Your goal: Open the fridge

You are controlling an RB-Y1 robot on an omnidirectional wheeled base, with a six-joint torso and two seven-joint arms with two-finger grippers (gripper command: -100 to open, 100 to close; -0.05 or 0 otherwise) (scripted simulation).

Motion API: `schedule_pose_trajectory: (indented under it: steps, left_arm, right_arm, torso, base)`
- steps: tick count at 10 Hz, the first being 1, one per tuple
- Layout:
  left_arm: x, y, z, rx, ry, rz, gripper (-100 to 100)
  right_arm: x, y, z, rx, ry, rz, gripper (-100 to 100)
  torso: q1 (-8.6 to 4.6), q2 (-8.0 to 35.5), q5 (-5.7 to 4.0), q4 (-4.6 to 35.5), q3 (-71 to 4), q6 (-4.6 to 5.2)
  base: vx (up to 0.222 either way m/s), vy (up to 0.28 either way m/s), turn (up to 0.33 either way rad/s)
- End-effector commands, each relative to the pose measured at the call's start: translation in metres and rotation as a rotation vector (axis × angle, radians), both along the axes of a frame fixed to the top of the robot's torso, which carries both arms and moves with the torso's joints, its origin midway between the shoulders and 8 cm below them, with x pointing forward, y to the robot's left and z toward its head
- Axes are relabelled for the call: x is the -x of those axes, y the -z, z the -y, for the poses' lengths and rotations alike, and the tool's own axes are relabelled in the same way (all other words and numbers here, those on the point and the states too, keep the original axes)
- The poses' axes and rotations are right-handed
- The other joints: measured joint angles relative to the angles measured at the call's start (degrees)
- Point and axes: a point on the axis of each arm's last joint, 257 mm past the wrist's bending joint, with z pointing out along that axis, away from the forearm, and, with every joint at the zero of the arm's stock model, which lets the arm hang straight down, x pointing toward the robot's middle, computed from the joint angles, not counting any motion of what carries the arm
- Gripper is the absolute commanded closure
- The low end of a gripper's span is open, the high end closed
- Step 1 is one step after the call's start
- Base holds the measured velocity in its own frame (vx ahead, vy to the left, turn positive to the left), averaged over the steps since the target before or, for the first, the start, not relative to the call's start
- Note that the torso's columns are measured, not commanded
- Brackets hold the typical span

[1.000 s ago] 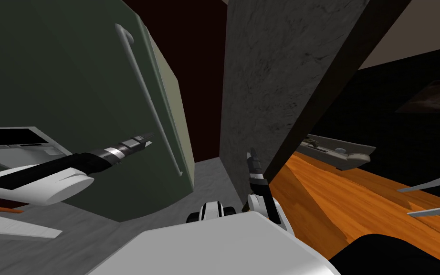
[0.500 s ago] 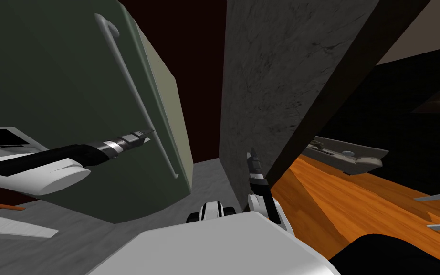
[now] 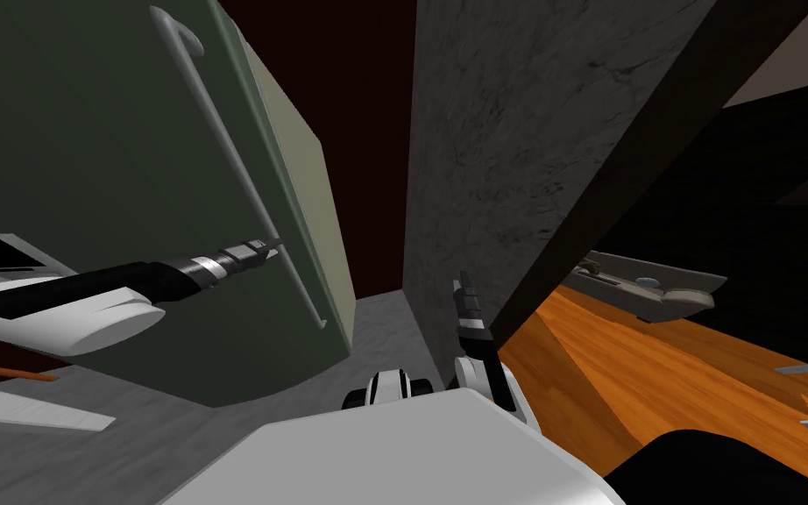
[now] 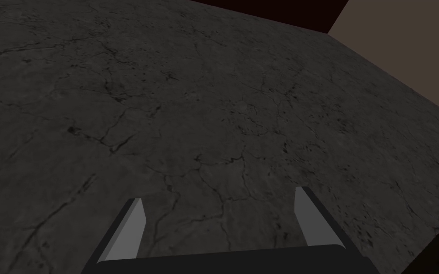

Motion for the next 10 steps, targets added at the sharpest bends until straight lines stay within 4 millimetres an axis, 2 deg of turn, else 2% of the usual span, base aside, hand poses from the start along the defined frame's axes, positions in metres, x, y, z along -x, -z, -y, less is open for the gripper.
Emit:
schedule_pose_trajectory:
  steps: [1,6,8,9,10]
  left_arm:
    - [0.007,-0.005,0.049,0.013,0.11,0.005,100]
    - [0.039,-0.008,0.144,0.011,0.327,0.002,100]
    - [0.039,-0.008,0.144,0.011,0.329,0.002,100]
    - [0.054,-0.007,0.175,0.016,0.405,-0.003,100]
    - [0.057,-0.009,0.181,0.016,0.417,0.001,100]
  right_arm:
    - [0.0,0.0,0.0,0.0,0.0,0.0,0]
    - [0.0,0.0,0.0,0.0,0.0,0.0,0]
    - [0.0,0.0,0.0,0.0,0.0,0.0,0]
    - [0.0,0.0,0.0,0.0,0.0,0.0,0]
    - [0.0,0.0,0.0,0.0,0.0,0.0,0]
  torso:
    - [0.15,0.4,0.08,0.1,0.3,-0.1]
    - [0.3,-0.2,-0.01,0.2,-0.1,-0.39]
    - [-0.07,-0.3,-0.13,0.2,-0.3,-0.3]
    - [-0.24,-0.6,-0.23,0.2,-0.5,-0.28]
    - [-0.11,-0.2,-0.19,0.1,-0.2,-0.03]
  base:
    - [-0.252,0.219,0.033]
    - [-0.243,0.241,0.04]
    - [-0.104,0.098,-0.009]
    - [-0.12,0.154,0.128]
    - [-0.15,0.19,0.012]
